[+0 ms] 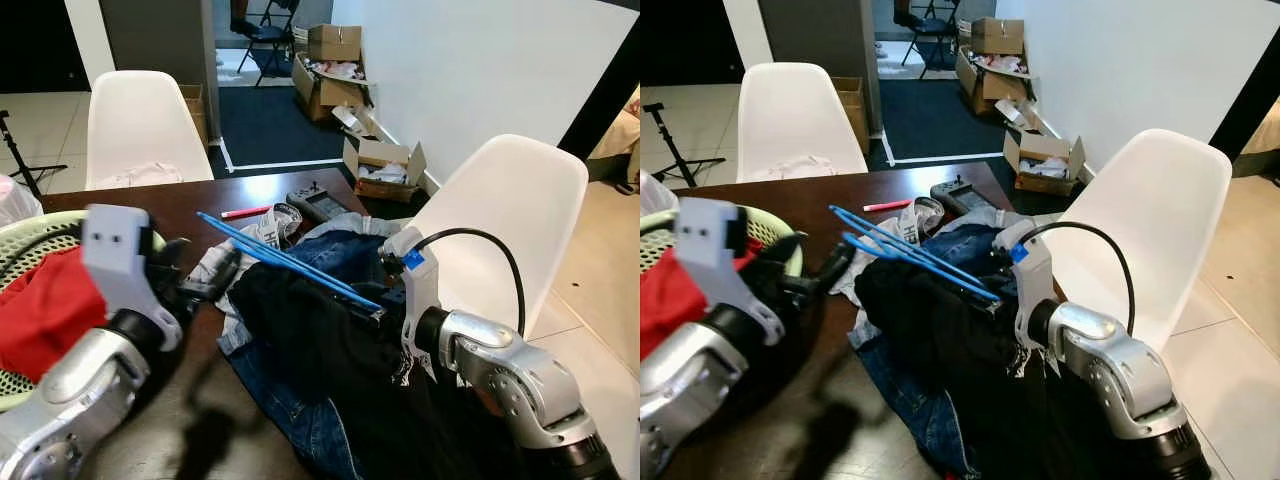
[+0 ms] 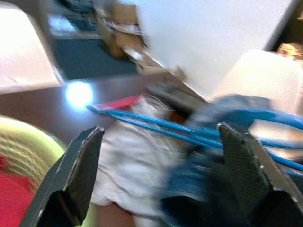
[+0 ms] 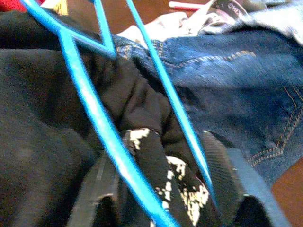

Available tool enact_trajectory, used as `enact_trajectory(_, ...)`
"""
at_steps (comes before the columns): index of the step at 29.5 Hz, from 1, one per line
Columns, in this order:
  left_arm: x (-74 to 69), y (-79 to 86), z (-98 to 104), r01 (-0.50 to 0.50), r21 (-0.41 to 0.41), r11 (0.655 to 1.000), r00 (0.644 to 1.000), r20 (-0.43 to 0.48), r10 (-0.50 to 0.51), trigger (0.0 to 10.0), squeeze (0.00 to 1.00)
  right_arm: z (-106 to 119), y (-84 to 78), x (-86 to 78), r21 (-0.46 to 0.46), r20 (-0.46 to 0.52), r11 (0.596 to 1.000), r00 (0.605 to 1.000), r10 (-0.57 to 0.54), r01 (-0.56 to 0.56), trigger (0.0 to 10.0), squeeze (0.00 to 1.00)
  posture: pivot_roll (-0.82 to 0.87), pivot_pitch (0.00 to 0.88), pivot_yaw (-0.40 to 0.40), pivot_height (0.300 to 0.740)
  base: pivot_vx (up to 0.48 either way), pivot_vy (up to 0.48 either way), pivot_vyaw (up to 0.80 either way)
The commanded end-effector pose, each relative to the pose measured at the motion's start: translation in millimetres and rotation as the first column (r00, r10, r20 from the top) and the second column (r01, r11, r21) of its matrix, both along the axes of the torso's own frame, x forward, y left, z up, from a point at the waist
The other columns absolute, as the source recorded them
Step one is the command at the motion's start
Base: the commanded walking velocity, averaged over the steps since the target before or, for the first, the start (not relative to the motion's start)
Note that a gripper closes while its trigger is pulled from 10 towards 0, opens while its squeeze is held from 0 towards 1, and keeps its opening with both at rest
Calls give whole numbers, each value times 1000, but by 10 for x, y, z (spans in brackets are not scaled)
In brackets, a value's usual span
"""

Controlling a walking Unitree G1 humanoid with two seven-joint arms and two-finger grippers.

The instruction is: Hang hanger

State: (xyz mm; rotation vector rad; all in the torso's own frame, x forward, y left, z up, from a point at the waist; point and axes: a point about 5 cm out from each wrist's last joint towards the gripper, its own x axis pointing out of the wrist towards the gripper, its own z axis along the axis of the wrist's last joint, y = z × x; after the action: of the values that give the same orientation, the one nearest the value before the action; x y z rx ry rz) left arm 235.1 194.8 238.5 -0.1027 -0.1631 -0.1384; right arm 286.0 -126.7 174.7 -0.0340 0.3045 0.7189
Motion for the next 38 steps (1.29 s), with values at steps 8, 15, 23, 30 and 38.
enact_trajectory(8, -60, 499, 181, -340, 37, 940, 935, 120, 334, 10000, 0, 27, -51, 31, 24, -16, 999, 999, -38, 39, 10000, 1000, 109, 68, -111, 740, 0, 0, 0)
enact_trajectory(15, -103, 526, 133, -368, 6, 930, 924, 117, 365, 10000, 0, 222, -167, 54, 100, 41, 995, 999, -2, -2, 10000, 1000, 118, 70, -114, 740, 0, 0, 0)
enact_trajectory(23, -88, 520, 168, -346, 5, 938, 930, 138, 342, 10000, 0, 469, -531, -253, 60, 109, 949, 947, 301, -308, 10000, 643, 121, 68, -119, 740, 0, 0, 0)
enact_trajectory(30, -85, 547, 199, -357, 9, 934, 923, 155, 352, 10000, 0, 723, -626, -372, 182, 233, 897, 904, 359, -403, 10000, 169, 115, 66, -117, 740, 0, 0, 0)
enact_trajectory(38, -64, 562, 290, -385, 54, 921, 907, 209, 366, 10000, 0, 992, -580, -32, 496, 378, 841, 926, 12, -213, 10000, 0, 124, 61, -120, 740, 0, 0, 0)
